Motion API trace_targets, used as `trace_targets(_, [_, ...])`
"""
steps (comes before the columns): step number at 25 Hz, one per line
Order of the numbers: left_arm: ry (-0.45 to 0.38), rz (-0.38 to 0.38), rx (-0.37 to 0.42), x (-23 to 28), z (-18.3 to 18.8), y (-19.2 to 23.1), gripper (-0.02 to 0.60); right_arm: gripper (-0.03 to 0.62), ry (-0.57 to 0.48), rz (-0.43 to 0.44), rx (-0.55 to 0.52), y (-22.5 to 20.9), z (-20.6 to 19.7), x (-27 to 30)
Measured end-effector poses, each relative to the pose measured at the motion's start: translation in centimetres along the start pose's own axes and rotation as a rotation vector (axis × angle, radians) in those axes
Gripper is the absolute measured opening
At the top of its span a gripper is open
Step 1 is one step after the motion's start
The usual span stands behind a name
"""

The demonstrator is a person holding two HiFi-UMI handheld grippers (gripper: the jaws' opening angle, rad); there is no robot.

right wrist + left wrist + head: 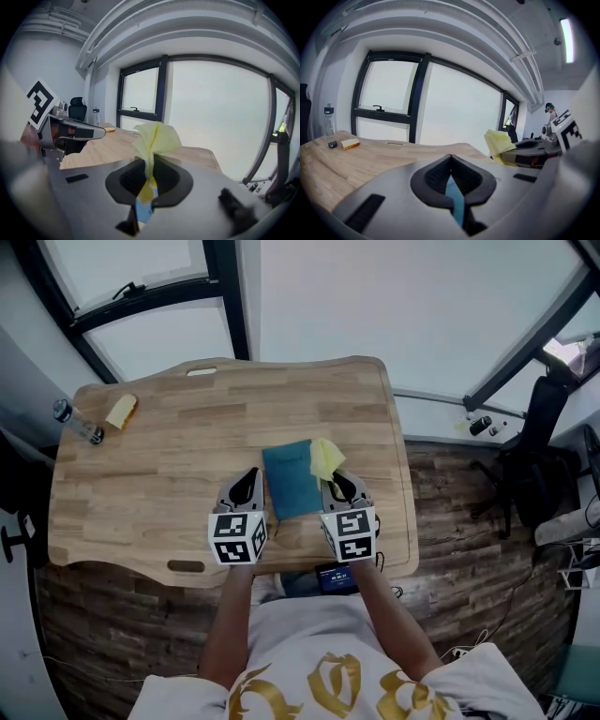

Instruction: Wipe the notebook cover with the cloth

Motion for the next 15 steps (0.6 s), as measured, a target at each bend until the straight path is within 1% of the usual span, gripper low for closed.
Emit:
trace_targets(7, [0.003,0.037,-0.003,-0.5,-0.1,0.3,0.012,0.038,0.003,0.004,0.015,0.0,-0.5,-0.5])
trace_targets(15, [-0.036,0.024,-0.005,-0.7,0.1,-0.2,0.012,0.038,-0.012,-0.012,0.019,-0.6,-0.6,-1.5])
Point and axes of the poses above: the fingertips, and each gripper's own axes: x forward along the fingers, y to its left, z out of its top, the point moved 8 cm from there along -x, backward along the fingers, and after that the axes turned 5 degrees about y, right-handed, at the moved point
